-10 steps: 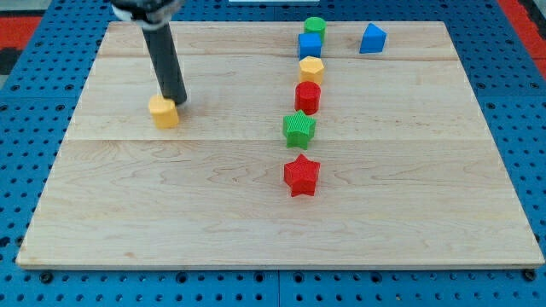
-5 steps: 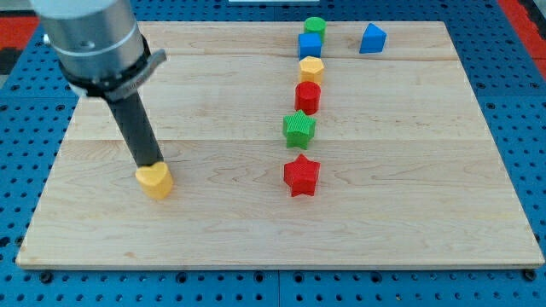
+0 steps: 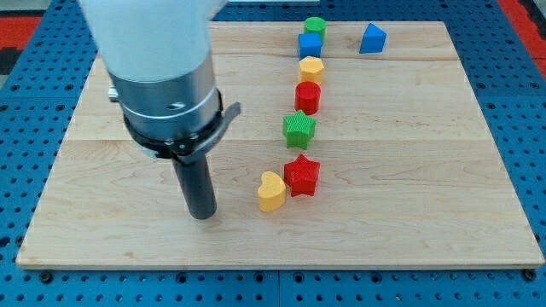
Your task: Place the yellow heart at the bottom of the red star
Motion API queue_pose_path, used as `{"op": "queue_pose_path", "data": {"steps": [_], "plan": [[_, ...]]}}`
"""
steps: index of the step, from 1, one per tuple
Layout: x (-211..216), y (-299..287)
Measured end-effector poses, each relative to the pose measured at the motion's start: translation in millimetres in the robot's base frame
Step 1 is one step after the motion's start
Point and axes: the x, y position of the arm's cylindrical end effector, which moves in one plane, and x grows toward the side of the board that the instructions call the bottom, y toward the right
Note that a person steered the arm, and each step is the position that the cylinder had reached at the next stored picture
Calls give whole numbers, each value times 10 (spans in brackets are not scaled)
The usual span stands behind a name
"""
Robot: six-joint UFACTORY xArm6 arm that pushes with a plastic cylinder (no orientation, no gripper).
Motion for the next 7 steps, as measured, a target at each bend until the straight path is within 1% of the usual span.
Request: {"op": "queue_pose_path", "data": {"steps": [1,2,3,4,5,6,7], "plan": [[-348,48],[-475,636],[-303,946],[-31,843],[177,552],[429,598],[351,928]]}}
